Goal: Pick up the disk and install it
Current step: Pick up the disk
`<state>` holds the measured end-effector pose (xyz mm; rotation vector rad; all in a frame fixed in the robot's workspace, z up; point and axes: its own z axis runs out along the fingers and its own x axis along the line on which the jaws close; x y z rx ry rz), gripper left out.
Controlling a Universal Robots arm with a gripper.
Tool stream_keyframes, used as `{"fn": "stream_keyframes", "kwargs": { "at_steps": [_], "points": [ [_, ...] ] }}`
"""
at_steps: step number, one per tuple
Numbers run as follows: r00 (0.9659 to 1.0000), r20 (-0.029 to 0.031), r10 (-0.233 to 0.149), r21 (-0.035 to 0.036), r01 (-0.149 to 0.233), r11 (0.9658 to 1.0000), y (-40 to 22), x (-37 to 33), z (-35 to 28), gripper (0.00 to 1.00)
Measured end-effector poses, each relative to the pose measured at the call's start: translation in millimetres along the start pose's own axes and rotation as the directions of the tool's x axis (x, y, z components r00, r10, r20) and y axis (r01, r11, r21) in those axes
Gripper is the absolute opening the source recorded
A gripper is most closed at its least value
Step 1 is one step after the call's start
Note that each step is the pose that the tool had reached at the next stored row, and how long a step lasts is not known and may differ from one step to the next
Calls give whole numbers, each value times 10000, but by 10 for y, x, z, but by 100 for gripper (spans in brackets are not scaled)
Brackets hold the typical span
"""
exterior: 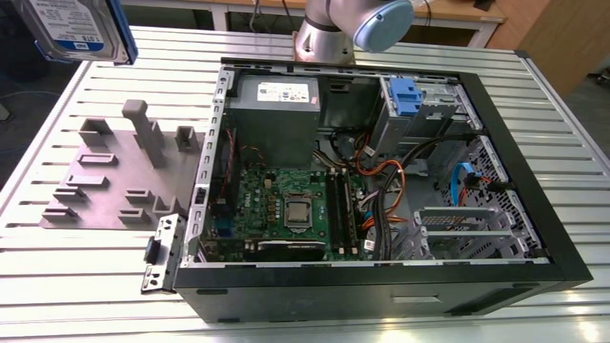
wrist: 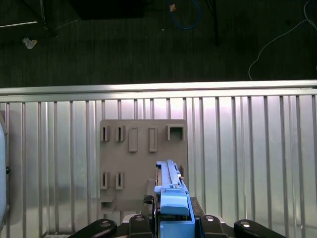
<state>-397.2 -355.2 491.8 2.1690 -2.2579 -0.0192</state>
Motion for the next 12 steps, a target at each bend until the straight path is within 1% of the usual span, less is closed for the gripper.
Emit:
{"fn": "stream_keyframes", "kwargs": {
  "at_steps": [12],
  "points": [
    [10000,1,-1,1,1,10000,-10,0,-5,37]
  ]
}}
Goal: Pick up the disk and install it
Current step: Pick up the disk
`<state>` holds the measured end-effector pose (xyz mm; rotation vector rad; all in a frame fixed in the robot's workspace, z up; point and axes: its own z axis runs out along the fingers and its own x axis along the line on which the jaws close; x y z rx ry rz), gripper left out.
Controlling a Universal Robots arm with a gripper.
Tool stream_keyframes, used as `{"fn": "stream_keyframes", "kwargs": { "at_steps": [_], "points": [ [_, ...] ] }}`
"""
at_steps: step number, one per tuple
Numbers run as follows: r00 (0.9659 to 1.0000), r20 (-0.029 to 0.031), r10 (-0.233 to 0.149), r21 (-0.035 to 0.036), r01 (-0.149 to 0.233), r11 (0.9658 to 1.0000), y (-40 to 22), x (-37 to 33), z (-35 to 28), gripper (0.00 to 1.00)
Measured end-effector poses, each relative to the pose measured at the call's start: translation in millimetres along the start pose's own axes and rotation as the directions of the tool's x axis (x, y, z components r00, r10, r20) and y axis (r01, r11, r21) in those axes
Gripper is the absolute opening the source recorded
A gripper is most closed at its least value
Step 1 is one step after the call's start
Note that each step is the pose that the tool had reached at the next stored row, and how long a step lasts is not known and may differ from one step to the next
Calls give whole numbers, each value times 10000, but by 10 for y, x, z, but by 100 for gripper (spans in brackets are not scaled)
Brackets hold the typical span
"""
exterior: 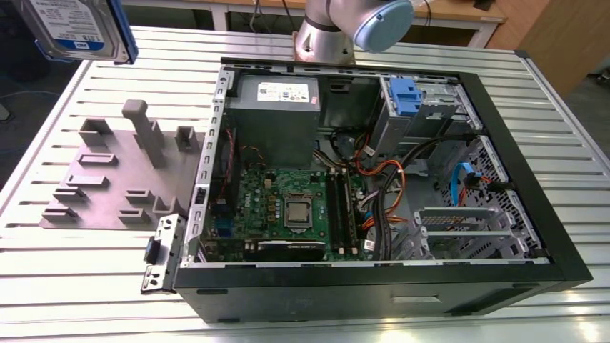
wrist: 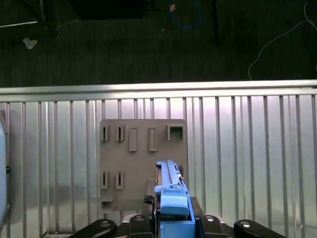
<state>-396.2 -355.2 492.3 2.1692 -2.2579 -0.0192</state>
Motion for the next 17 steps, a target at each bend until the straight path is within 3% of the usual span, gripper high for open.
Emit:
{"fn": "stream_keyframes", "kwargs": {
  "at_steps": [4,6,17],
  "points": [
    [10000,0,1,0,-1,10000,-6,0,0,37],
    [10000,0,1,0,-1,10000,-123,-5,-2,37],
    [10000,0,1,0,-1,10000,-148,-6,-2,37]
  ]
}}
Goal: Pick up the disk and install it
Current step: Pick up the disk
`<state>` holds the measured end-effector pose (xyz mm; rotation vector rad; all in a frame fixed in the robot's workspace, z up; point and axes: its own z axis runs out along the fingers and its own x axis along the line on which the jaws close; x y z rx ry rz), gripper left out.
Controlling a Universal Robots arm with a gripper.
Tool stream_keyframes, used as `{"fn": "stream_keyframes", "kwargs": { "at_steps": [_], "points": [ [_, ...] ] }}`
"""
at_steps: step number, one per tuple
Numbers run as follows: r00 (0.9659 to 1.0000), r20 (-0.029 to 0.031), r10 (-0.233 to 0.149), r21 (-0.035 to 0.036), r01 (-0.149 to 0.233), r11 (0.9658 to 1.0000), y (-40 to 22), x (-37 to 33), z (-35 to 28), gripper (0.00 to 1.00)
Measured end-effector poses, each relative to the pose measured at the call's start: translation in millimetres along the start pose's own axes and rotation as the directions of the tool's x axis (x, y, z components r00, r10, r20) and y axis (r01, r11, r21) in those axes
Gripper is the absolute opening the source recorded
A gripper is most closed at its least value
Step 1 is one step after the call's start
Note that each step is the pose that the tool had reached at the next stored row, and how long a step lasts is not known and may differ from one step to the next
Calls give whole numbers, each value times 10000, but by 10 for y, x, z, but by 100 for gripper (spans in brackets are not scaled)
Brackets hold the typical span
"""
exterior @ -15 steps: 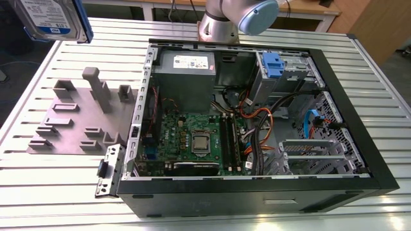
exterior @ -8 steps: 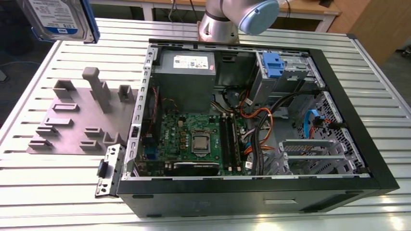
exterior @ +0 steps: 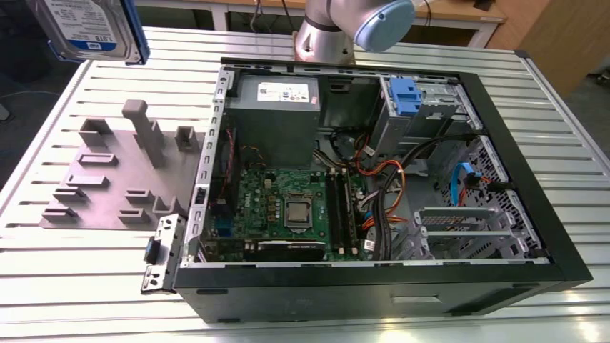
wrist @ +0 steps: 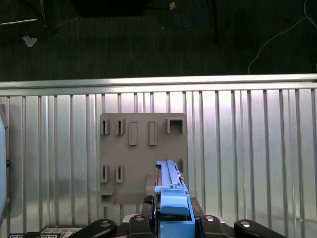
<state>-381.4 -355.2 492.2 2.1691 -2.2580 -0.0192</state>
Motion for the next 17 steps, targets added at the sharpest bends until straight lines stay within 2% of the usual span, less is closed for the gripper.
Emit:
{"fn": "stream_keyframes", "kwargs": {
  "at_steps": [17],
  "points": [
    [10000,0,0,-1,0,10000,-37,-2,-1,37]
  ]
}}
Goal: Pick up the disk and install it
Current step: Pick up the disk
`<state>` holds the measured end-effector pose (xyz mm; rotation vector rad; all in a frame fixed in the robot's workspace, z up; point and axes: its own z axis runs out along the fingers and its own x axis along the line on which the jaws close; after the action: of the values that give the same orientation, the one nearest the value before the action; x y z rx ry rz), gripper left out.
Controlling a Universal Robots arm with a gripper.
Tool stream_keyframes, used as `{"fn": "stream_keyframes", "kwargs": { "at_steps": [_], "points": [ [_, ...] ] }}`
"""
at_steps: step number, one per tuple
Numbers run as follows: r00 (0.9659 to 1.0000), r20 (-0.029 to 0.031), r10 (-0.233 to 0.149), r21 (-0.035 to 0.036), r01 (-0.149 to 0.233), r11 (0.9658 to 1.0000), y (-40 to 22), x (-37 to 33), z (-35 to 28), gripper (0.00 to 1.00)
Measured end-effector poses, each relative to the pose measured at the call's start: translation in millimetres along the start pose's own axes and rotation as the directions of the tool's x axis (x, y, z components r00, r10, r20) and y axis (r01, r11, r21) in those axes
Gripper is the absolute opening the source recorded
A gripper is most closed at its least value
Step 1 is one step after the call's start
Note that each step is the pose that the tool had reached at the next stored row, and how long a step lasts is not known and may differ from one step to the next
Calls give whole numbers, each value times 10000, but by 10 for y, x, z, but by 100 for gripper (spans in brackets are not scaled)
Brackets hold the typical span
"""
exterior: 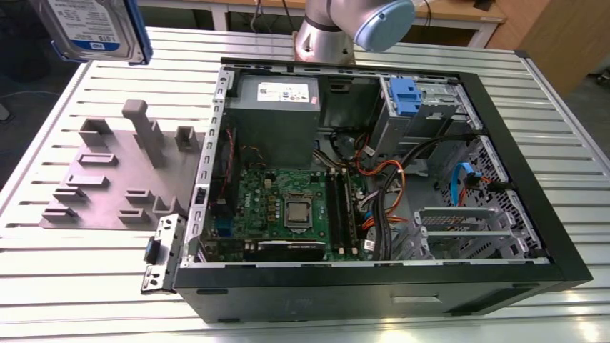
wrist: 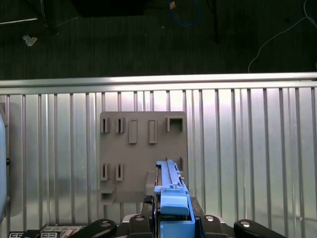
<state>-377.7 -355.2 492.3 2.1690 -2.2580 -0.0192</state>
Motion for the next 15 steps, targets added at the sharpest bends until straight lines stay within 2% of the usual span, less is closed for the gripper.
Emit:
{"fn": "stream_keyframes", "kwargs": {
  "at_steps": [14,15],
  "points": [
    [10000,0,0,1,0,10000,-26,-1,0,37],
    [10000,0,0,0,0,10000,-58,-2,-1,37]
  ]
}}
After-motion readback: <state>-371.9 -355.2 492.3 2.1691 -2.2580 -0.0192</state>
